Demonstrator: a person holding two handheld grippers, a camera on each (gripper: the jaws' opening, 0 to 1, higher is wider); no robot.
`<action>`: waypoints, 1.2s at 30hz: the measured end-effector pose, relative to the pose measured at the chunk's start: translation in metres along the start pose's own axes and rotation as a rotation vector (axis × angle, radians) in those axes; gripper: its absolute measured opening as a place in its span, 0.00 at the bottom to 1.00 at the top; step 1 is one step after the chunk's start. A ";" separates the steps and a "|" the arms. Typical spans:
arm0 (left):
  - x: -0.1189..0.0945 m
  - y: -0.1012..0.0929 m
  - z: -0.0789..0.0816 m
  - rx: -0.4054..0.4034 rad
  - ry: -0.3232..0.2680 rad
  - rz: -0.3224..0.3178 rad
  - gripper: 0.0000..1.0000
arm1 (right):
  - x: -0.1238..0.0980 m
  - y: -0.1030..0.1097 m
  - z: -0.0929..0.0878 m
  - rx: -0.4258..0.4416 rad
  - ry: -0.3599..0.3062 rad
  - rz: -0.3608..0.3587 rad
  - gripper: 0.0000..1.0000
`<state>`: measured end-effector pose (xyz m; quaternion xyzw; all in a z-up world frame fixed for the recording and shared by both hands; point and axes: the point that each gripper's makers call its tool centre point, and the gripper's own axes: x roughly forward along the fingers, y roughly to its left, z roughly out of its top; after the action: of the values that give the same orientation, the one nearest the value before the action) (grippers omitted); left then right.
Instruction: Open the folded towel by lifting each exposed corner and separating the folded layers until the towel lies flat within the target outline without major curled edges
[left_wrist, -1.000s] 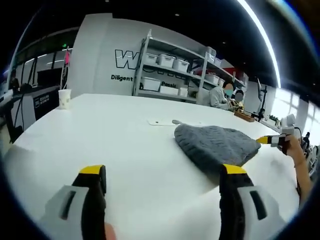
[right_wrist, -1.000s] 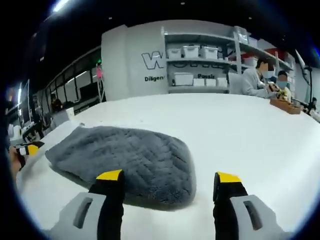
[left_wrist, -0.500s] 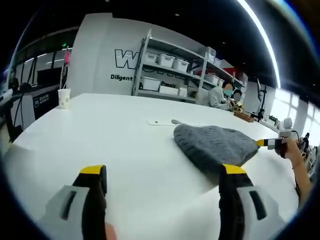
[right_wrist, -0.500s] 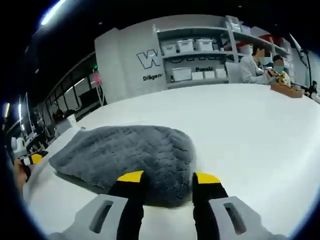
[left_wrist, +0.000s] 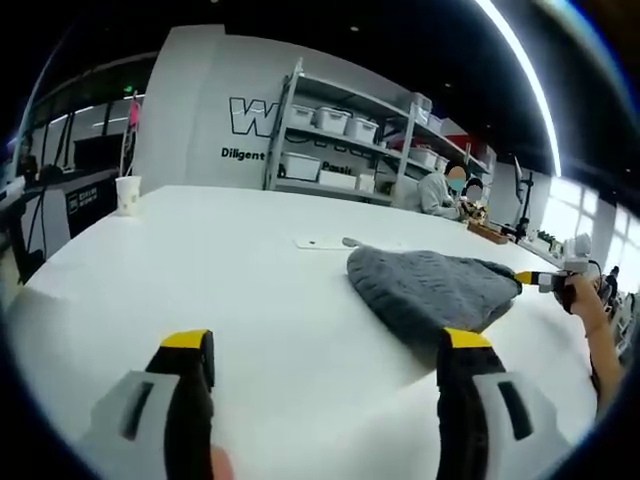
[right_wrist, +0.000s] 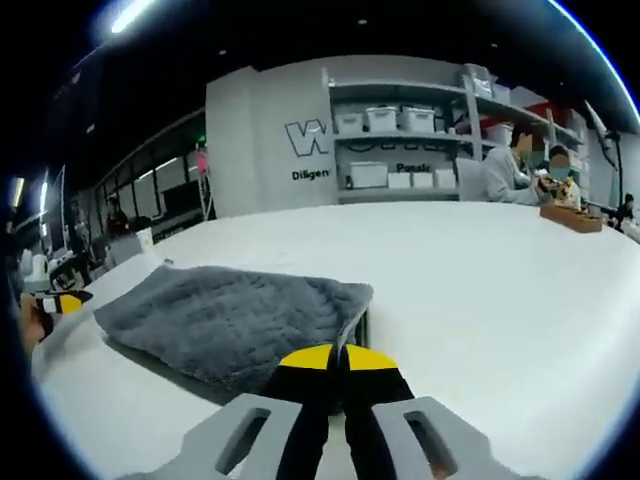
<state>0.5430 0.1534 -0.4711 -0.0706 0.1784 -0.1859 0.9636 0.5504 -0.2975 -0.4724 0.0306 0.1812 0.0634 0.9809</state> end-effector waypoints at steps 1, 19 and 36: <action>0.000 0.000 0.000 -0.001 0.000 -0.001 0.90 | 0.000 0.000 0.000 -0.001 0.000 0.000 0.00; 0.000 -0.014 0.004 0.046 -0.012 -0.039 0.91 | -0.001 0.083 0.042 0.024 -0.202 0.283 0.00; 0.011 -0.050 -0.005 0.126 0.018 -0.155 0.89 | -0.002 0.189 0.034 -0.054 -0.196 0.561 0.00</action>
<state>0.5345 0.1029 -0.4693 -0.0215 0.1691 -0.2715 0.9472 0.5390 -0.1117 -0.4246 0.0594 0.0684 0.3336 0.9384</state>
